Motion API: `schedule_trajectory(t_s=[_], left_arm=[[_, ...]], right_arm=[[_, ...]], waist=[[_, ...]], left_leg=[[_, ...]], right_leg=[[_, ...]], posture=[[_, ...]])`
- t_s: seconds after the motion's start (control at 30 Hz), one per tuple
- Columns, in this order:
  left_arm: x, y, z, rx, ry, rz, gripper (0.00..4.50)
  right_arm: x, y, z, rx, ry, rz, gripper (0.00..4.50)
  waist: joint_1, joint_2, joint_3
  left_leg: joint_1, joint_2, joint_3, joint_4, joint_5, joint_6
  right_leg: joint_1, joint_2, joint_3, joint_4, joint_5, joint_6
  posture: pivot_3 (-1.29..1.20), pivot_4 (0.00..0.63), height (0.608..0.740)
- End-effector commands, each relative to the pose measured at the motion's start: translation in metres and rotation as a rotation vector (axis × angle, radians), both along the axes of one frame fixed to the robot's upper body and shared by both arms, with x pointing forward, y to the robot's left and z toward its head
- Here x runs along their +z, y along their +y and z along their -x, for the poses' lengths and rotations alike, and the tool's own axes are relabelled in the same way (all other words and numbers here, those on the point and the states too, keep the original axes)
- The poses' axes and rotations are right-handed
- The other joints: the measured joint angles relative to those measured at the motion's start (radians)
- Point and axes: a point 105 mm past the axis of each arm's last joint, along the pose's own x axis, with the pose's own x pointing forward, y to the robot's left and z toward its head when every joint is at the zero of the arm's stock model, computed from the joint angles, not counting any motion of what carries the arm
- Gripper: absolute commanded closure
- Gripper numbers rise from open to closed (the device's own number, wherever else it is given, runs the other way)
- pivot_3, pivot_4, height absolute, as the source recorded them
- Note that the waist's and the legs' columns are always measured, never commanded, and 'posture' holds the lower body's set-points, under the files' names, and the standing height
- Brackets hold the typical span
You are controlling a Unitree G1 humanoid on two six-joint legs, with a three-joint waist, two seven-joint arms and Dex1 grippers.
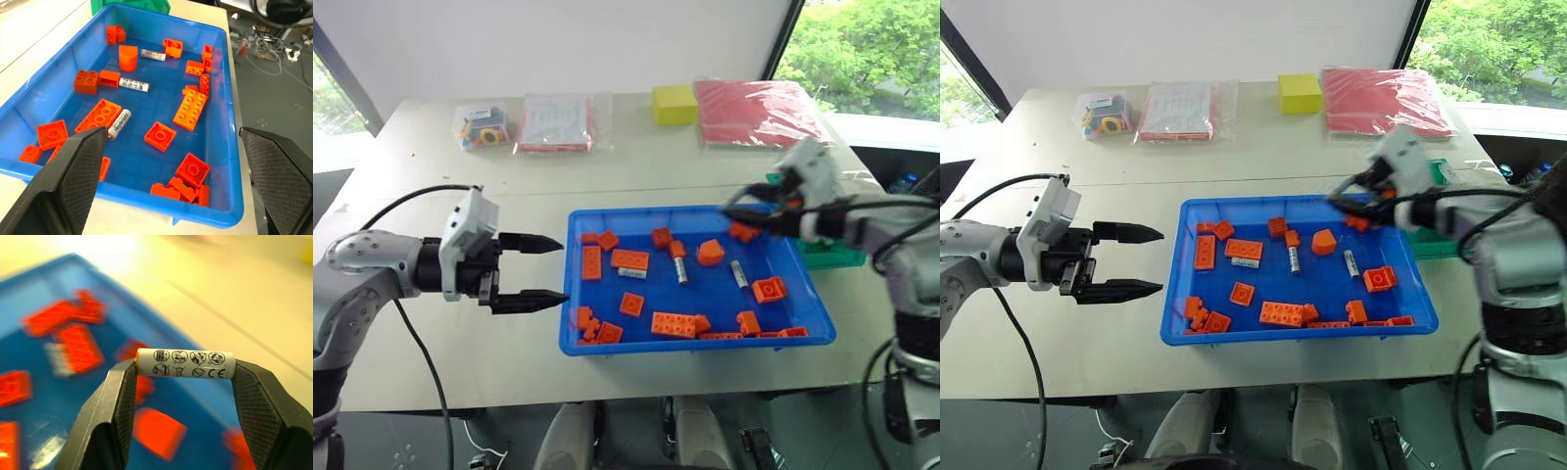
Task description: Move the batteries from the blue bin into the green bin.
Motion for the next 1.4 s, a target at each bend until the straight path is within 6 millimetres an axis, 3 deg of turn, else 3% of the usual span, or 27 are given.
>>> schedule_trajectory(t_s=[0.03,0.17,0.33,0.37,0.43,0.47,0.57,0.67,0.77,0.87,0.97,1.13,1.4], left_arm=[[0.007,-0.001,-0.001,-0.016,-0.04,0.001,0.0],[0.008,-0.002,-0.003,-0.014,-0.048,0.007,0.0],[0.008,-0.003,-0.003,-0.012,-0.054,0.013,0.0],[0.008,-0.003,-0.003,-0.011,-0.055,0.014,0.0],[0.009,-0.004,-0.003,-0.011,-0.058,0.016,0.0],[0.01,-0.004,-0.003,-0.01,-0.059,0.016,0.0],[0.01,-0.003,-0.003,-0.006,-0.061,0.016,0.0],[0.011,-0.002,-0.003,-0.002,-0.062,0.014,0.0],[0.01,-0.002,-0.003,0.001,-0.061,0.012,0.0],[0.011,-0.002,-0.004,0.001,-0.062,0.012,0.0],[0.011,-0.002,-0.006,0.001,-0.069,0.012,0.0],[0.014,-0.002,-0.006,0.006,-0.082,0.013,0.0],[0.014,0.003,-0.003,0.03,-0.088,0.002,0.0]], right_arm=[[0.006,-0.045,-0.004,-0.159,-0.031,0.053,2.24],[-0.002,-0.078,-0.006,-0.257,-0.015,0.09,2.24],[-0.009,-0.103,-0.015,-0.34,-0.023,0.114,2.24],[-0.009,-0.105,-0.016,-0.347,-0.026,0.116,1.2],[-0.008,-0.11,-0.02,-0.367,-0.05,0.151,0.25],[-0.007,-0.108,-0.022,-0.36,-0.057,0.155,0.03],[-0.003,-0.1,-0.024,-0.327,-0.071,0.133,0.03],[0.013,-0.057,-0.023,-0.156,-0.104,0.049,0.03],[0.023,0.006,-0.013,0.087,-0.106,-0.049,0.03],[0.015,0.061,0.0,0.289,-0.063,-0.072,0.03],[-0.008,0.098,0.001,0.405,-0.041,-0.022,0.03],[-0.051,0.125,0.01,0.535,0.063,0.042,0.03],[-0.09,0.14,0.038,0.615,0.228,0.017,0.03]], waist=[[-0.002,0.0,0.0],[-0.009,0.0,0.0],[-0.008,0.0,0.0],[-0.008,0.0,0.001],[-0.008,0.0,0.001],[-0.008,0.0,0.001],[-0.008,0.0,0.001],[-0.01,0.0,0.001],[-0.014,0.0,0.001],[-0.009,0.0,0.001],[-0.002,-0.002,0.001],[-0.001,-0.002,0.001],[-0.008,-0.002,0.001]], left_leg=[[0.0,0.0,0.0,0.0,0.0,0.0],[0.0,0.0,0.001,0.0,0.0,0.0],[0.0,0.0,0.001,0.0,0.0,0.0],[0.0,0.0,0.001,0.0,0.0,0.0],[0.0,0.0,0.002,0.0,0.0,0.0],[0.0,0.0,0.002,0.0,0.0,0.0],[0.0,0.0,0.002,0.0,0.0,0.0],[0.0,0.0,0.001,0.0,0.0,0.0],[0.001,0.001,0.001,0.0,0.0,0.001],[0.001,0.002,0.0,0.0,0.0,0.001],[0.0,0.001,0.0,0.0,0.0,0.001],[0.0,-0.001,0.0,0.001,0.0,0.001],[0.0,0.0,0.0,0.0,0.0,0.001]], right_leg=[[0.0,0.0,0.0,0.0,0.0,0.0],[0.0,0.0,0.001,0.0,0.0,0.0],[0.0,0.0,0.002,0.0,0.0,0.0],[0.0,0.001,0.002,0.0,0.0,0.0],[0.0,0.0,0.002,0.0,0.0,0.0],[0.0,0.0,0.002,0.0,0.0,0.0],[0.0,0.001,0.002,0.0,0.0,0.0],[0.0,0.001,0.002,0.001,0.0,0.0],[-0.001,0.001,0.002,0.001,0.002,0.003],[-0.001,0.002,0.002,0.001,0.002,0.003],[0.0,0.002,0.002,0.001,0.002,0.003],[0.0,0.0,0.002,0.0,0.002,0.004],[0.0,0.0,0.002,0.0,0.002,0.004]], posture=[[0.0,0.15,0.692],[0.0,0.15,0.692],[0.0,0.15,0.692],[0.0,0.15,0.692],[0.0,0.15,0.692],[0.0,0.15,0.692],[0.0,0.15,0.692],[0.0,0.15,0.692],[0.0,0.15,0.692],[0.0,0.15,0.692],[0.0,0.15,0.692],[0.0,0.15,0.692],[0.0,0.15,0.692]])
